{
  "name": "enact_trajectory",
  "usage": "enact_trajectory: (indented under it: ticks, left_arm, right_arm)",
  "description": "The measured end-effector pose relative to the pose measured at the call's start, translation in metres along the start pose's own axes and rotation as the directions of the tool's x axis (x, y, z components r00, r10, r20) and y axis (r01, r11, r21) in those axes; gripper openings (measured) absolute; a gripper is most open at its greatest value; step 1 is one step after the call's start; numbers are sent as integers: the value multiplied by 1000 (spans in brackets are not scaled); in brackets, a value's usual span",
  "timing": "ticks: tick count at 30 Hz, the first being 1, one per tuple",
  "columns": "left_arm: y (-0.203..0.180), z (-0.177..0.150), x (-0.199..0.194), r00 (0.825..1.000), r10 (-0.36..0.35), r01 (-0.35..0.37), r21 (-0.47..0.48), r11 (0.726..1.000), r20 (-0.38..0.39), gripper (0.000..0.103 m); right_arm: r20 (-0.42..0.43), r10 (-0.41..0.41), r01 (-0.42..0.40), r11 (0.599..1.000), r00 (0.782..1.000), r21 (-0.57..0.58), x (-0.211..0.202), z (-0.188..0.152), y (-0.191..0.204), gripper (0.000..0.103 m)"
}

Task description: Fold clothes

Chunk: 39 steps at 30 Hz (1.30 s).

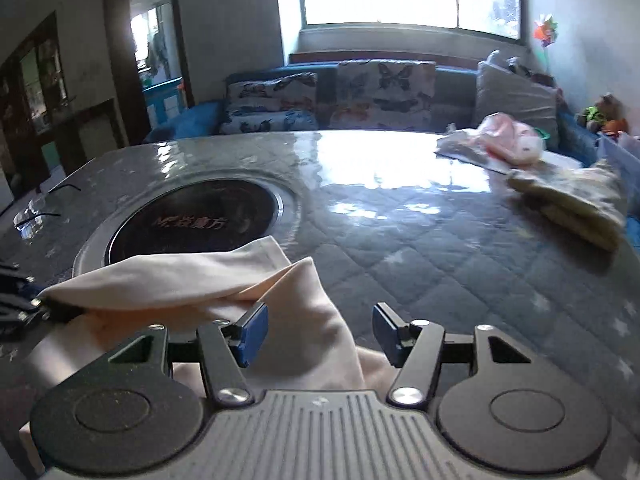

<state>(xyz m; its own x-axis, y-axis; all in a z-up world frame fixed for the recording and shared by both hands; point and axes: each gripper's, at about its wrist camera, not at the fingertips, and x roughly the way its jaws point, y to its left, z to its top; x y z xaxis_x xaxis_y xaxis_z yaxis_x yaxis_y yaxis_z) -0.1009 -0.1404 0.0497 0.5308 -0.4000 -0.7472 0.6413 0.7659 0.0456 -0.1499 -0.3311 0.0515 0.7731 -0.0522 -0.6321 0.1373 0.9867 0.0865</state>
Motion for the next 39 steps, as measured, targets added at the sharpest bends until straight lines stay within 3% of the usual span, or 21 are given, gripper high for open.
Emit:
enact_trajectory:
  ticks: [3,4,6,7,10,16,19,21,24,27,30,32,33,34,39]
  left_arm:
    - [0,-3,-2,1000,12,-12,11,1000,6,36]
    - [-1,-3,-2,1000,13,-13,16,1000,7,38]
    - [-4,-2,-1,1000,18,-18,24,1000,14,53]
    - [-5,-1,-1,1000,21,-21,32,999,19,55]
    - [-9,3,1,999,16,-18,54,998,32,55]
    - [-17,8,10,999,-6,2,82,997,43,51]
    - [-22,12,12,998,-27,21,98,995,56,39]
    - [-27,16,13,997,-35,27,118,993,70,21]
    - [-29,20,16,996,-40,30,127,991,76,15]
    - [-22,21,19,997,-26,19,104,994,67,14]
    - [-14,19,18,998,-23,18,75,997,66,14]
    - [-11,17,16,998,-23,19,63,998,64,14]
    - [-10,16,16,998,-23,19,60,998,61,14]
    - [-10,16,16,998,-22,18,58,998,57,14]
    - [-14,16,18,998,-24,20,67,998,52,22]
  right_arm:
    - [-27,20,-20,1000,999,3,19,6,4,55]
    - [-36,28,-28,1000,999,1,22,7,6,48]
    - [-47,48,-48,999,998,3,24,8,10,26]
    - [-44,49,-49,999,998,3,22,8,11,14]
    - [11,16,-16,1000,1000,-12,3,6,13,8]
    - [102,-64,69,997,993,-44,-50,-4,8,8]
    - [108,-99,109,990,989,-85,-66,-7,9,8]
    - [123,-114,126,987,986,-95,-74,-5,9,7]
    - [147,-125,140,985,981,-97,-82,3,7,5]
    - [101,-59,71,991,993,-114,-78,6,11,6]
    - [53,-35,43,984,998,-173,-69,-3,28,13]
    - [45,-44,51,981,998,-188,-62,-7,36,26]
    - [56,-64,74,980,996,-185,-58,-8,37,38]
    - [70,-84,96,980,994,-175,-55,-8,36,41]
    - [20,-79,81,991,997,-110,-30,-5,23,39]
